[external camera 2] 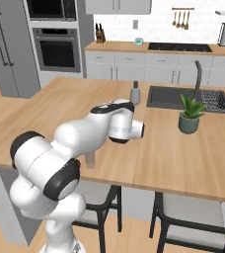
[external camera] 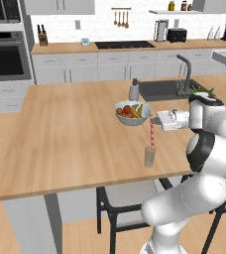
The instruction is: Take a straw from the drawer in front and place it inside the glass cup on the dining counter.
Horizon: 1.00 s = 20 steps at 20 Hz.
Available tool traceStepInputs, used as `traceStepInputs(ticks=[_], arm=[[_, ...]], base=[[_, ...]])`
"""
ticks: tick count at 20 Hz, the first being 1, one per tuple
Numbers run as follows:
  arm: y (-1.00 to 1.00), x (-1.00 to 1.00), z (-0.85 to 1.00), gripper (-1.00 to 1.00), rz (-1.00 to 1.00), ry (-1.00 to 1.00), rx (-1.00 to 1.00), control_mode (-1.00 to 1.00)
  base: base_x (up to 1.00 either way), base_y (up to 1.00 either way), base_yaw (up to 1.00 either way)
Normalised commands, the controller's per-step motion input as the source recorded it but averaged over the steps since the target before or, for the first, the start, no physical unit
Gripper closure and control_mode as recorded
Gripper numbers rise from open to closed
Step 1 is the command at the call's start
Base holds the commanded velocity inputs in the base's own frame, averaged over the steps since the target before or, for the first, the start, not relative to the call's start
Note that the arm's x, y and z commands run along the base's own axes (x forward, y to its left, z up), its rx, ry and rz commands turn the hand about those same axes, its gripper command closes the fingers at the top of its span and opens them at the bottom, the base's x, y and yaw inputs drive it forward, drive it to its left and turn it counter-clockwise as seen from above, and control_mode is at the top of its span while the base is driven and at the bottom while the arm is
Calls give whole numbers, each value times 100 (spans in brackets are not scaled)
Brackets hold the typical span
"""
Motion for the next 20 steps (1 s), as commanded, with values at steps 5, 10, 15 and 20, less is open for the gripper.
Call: traceStepInputs(ticks=[5,10,15,20], arm=[[0,28,-14,100,2,-7,0,-100],[0,16,-14,100,3,-5,0,-100],[0,13,-18,100,2,-4,0,-100],[0,-6,-9,100,2,-3,0,-100]], base=[[0,0,0],[0,0,0],[0,0,0],[0,0,0]])
